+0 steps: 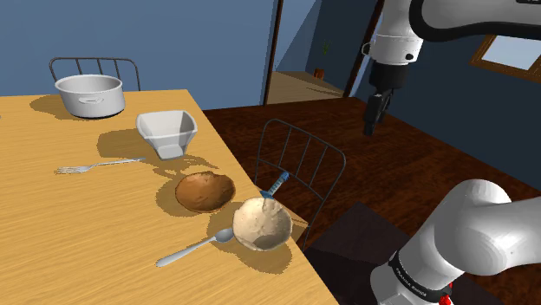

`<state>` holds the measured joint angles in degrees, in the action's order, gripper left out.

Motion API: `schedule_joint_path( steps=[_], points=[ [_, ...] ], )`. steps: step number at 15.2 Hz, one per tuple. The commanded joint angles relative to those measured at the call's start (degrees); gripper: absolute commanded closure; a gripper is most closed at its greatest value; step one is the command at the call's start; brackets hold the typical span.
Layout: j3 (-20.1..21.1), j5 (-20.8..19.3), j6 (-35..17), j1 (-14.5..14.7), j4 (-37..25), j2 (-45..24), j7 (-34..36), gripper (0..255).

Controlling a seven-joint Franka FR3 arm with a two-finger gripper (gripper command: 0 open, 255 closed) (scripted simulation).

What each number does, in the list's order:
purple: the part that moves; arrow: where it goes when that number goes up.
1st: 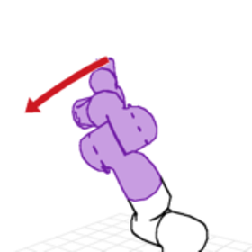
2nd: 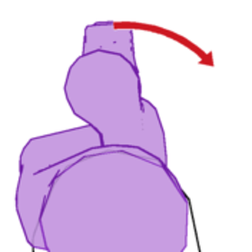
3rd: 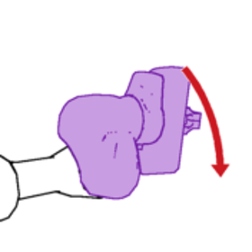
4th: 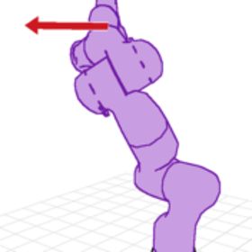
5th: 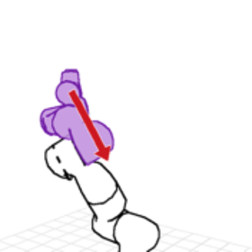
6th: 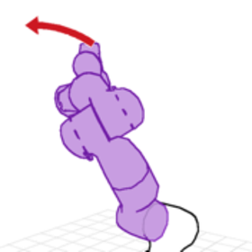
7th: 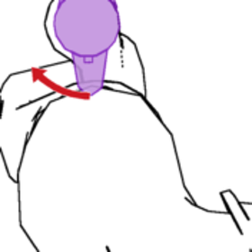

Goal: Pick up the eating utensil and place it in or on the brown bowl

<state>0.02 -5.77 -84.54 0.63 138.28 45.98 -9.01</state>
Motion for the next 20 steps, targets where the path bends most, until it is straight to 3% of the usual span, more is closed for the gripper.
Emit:
schedule_joint_path(
  steps=[1,10,20],
  points=[
    [0.0,0.0,0.0,0.0,0.0,0.0,0.0,0],
    [1.2,5.1,-17.7,6.3,5.6,-9.1,-4.8,0],
    [3.6,11.2,-36.2,13.8,6.2,-23.5,-11.8,0]
  ],
)
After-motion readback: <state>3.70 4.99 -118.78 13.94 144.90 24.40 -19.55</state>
